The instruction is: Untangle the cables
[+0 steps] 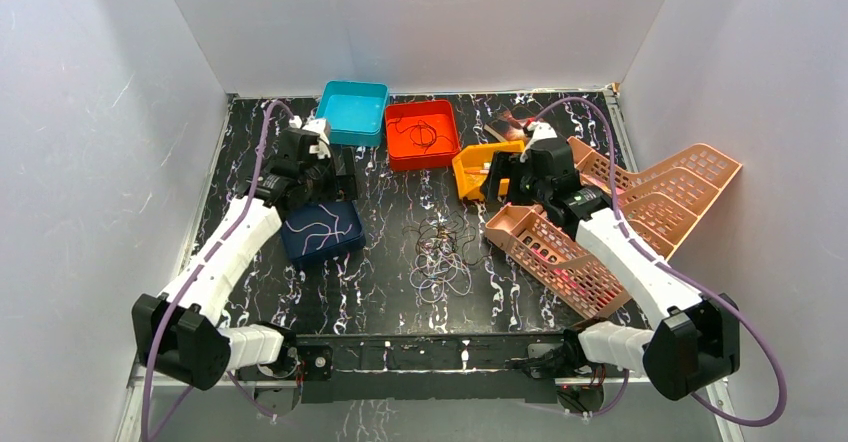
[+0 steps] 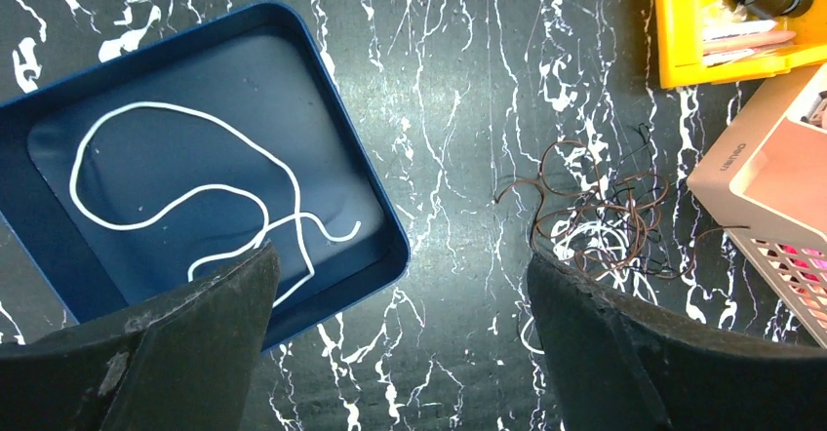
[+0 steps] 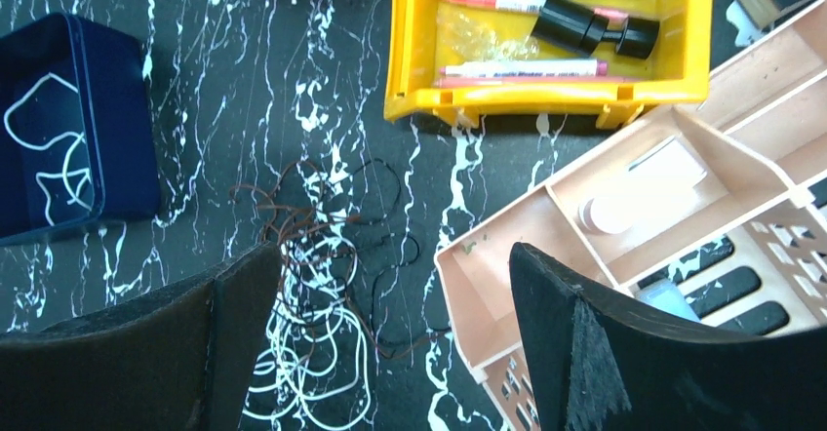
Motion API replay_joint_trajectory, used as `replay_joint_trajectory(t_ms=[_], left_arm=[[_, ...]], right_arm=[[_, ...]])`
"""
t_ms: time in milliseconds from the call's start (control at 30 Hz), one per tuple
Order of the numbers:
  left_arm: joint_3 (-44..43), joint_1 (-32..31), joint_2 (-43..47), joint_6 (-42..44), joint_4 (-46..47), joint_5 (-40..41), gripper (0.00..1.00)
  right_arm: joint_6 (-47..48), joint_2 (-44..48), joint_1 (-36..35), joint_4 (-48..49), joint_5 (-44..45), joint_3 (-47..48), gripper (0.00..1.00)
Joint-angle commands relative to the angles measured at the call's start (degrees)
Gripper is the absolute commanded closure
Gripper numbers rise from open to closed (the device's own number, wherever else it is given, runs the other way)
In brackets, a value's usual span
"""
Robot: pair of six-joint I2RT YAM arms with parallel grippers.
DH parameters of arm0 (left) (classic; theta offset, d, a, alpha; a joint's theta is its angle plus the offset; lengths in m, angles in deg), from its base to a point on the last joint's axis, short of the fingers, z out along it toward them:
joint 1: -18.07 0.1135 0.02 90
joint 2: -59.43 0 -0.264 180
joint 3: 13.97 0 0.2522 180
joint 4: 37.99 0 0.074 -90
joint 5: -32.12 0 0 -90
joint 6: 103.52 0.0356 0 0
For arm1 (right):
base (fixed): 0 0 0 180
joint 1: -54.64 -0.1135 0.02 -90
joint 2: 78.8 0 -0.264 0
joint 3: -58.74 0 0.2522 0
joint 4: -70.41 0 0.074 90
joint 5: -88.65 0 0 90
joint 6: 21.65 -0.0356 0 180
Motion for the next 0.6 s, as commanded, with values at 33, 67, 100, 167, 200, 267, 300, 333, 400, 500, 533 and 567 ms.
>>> replay_joint_trajectory(t_ms=[33,67,100,167,200,267,300,333,400,500,533,567], left_arm=[[-0.6,0.0,4.0,2.7,-0.1,-0.3,0.02],[-0.7,0.0,4.3,3.0,0.0,-0.9,0.02],[-0.9,0.0,4.4,3.1,0.1,-1.6,0.02],[-1.5,-0.2,4.7,2.9,0.2,-3.2,0.02],[-1.6,-0.5,4.8,2.5,0.3,-4.2,0.02],[-1.6,-2.8,4.9,1.5,0.9,-4.3,0.02],[-1.7,-5.0,4.7,1.0,1.0,-3.0,0.02],[-1.9,-7.6,4.4,0.4,1.0,-1.3,0.02],[-2.0,-13.4,3.3,-1.0,1.2,1.8,0.02],[-0.7,-19.7,2.1,-3.9,2.8,2.2,0.03],[-0.1,-21.2,1.8,-4.4,3.4,2.5,0.03],[0.5,-22.8,1.3,-4.8,4.0,2.8,0.04]], right_arm=[[-1.2,3.8,0.1,1.5,-2.8,-2.5,0.05],[-1.5,4.3,0.2,1.8,-3.2,-3.1,0.05],[-1.9,4.9,0.1,2.0,-3.7,-3.6,0.05],[-2.5,5.7,0.1,2.2,-4.5,-4.4,0.05],[-2.7,6.0,0.1,2.2,-4.7,-4.7,0.05],[-3.2,6.6,0.1,2.3,-4.4,-5.4,0.05],[-3.4,6.9,0.1,2.3,-4.0,-5.9,0.05],[-3.6,7.2,0.1,2.7,-3.7,-6.4,0.05],[-4.5,7.8,0.1,3.7,-2.6,-7.7,0.05],[-4.8,8.5,0.1,4.7,-2.1,-9.5,0.06],[-4.6,8.6,0.1,4.6,-2.5,-9.7,0.06],[-4.5,8.7,0.1,4.3,-2.6,-9.8,0.06]])
